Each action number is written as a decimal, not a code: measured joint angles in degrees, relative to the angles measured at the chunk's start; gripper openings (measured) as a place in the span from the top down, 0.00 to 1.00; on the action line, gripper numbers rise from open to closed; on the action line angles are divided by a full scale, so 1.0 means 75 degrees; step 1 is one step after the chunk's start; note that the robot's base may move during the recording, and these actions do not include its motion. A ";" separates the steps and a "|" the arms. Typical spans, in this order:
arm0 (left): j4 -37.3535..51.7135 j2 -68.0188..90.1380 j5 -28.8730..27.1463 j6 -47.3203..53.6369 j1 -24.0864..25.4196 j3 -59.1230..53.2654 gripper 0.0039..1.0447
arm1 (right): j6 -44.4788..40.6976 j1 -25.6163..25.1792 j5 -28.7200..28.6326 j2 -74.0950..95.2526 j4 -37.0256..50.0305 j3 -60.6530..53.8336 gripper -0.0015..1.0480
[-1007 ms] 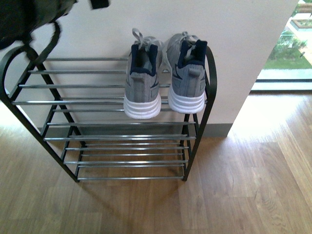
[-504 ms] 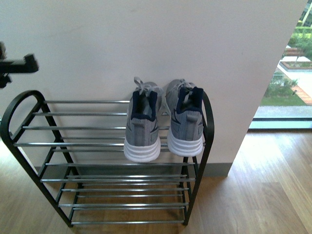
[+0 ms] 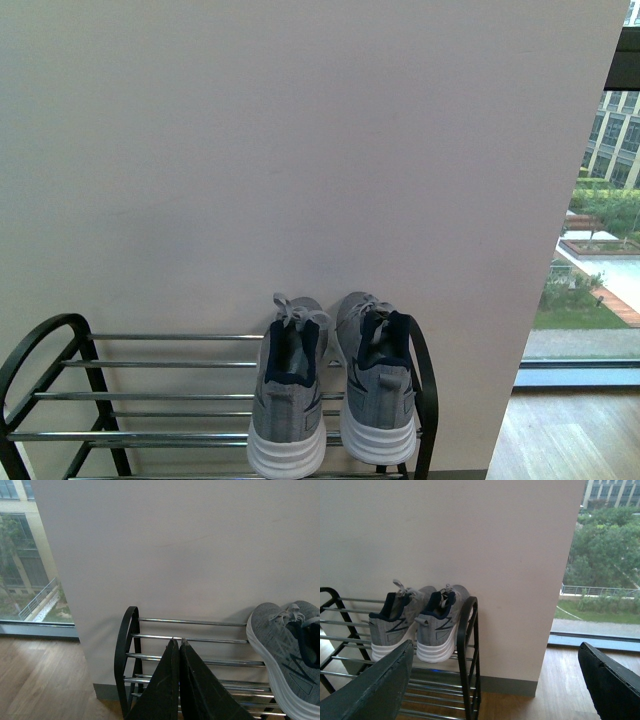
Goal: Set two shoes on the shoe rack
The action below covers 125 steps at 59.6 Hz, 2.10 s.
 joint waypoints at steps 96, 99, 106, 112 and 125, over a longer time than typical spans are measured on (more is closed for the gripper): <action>-0.6088 -0.7169 0.0586 0.0009 0.0586 -0.0863 0.99 | 0.0000 0.0000 0.0000 0.0000 0.0000 0.0000 0.09; -0.6181 -0.7259 0.0586 0.0009 0.0589 -0.0863 0.99 | 0.0000 0.0000 -0.0003 0.0000 0.0000 0.0000 0.09; -0.6408 -0.7510 0.0586 0.0009 0.0586 -0.0863 0.99 | 0.0000 0.0000 -0.0003 0.0000 0.0000 0.0000 0.09; -0.6566 -0.7656 0.0586 0.0009 0.0586 -0.0863 0.99 | 0.0000 0.0000 -0.0003 0.0000 0.0000 0.0000 0.09; -0.7979 -0.8856 0.0589 0.0009 0.0589 -0.0863 0.99 | 0.0000 0.0000 0.0000 0.0000 0.0000 0.0000 0.09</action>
